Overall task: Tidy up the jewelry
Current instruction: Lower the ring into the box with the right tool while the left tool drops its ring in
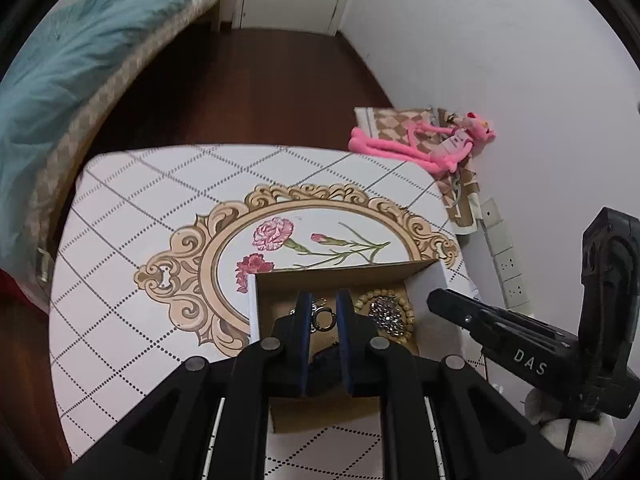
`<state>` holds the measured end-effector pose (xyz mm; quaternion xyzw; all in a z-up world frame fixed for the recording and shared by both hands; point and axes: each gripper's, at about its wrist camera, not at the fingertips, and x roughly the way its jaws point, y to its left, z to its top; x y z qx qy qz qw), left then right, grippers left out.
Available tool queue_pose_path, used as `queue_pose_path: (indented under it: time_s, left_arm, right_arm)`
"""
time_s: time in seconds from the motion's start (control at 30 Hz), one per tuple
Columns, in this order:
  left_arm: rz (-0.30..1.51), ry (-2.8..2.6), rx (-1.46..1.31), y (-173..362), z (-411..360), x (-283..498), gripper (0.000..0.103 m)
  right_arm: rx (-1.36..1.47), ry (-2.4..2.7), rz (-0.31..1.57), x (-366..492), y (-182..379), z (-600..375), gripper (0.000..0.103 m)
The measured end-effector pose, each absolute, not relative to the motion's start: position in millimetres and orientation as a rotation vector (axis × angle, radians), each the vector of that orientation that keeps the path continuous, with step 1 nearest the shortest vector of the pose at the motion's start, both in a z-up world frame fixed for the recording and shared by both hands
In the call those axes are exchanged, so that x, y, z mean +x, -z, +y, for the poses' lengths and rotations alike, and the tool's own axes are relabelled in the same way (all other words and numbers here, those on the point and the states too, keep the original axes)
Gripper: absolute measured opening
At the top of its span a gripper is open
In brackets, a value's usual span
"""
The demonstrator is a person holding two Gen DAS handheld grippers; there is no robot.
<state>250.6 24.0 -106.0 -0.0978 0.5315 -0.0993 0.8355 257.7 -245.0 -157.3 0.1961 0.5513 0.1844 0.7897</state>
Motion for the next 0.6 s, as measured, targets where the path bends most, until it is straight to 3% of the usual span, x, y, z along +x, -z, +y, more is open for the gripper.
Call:
queue_pose_path:
  time_s: [0.17, 0.2, 0.23, 0.27, 0.3, 0.33, 0.6]
  left_arm:
    - [1.221, 0.162, -0.234, 117, 31, 269, 0.015]
    - [1.218, 0.148, -0.23, 116, 34, 269, 0.019]
    - [1.209, 0.135, -0.227, 114, 36, 270, 0.036]
    - [1.198, 0.113, -0.223, 112, 39, 270, 0.053]
    - [1.188, 0.096, -0.218, 110, 42, 270, 0.085]
    - [1.171, 0.085, -0.217, 108, 45, 268, 0.09]
    - [1.149, -0.029, -0.172, 109, 67, 253, 0.093]
  right_arm:
    - [0.478, -0.459, 1.299, 285, 172, -232, 0.014]
    - [0.501, -0.474, 1.319, 288, 174, -232, 0.015]
    - [0.512, -0.476, 1.326, 290, 175, -232, 0.018]
    - [0.523, -0.477, 1.328, 292, 176, -232, 0.031]
    - [0.527, -0.477, 1.326, 291, 175, -232, 0.046]
    - [0.522, -0.465, 1.319, 291, 174, -234, 0.05]
    - [0.346, -0.314, 1.265, 272, 156, -244, 0.052]
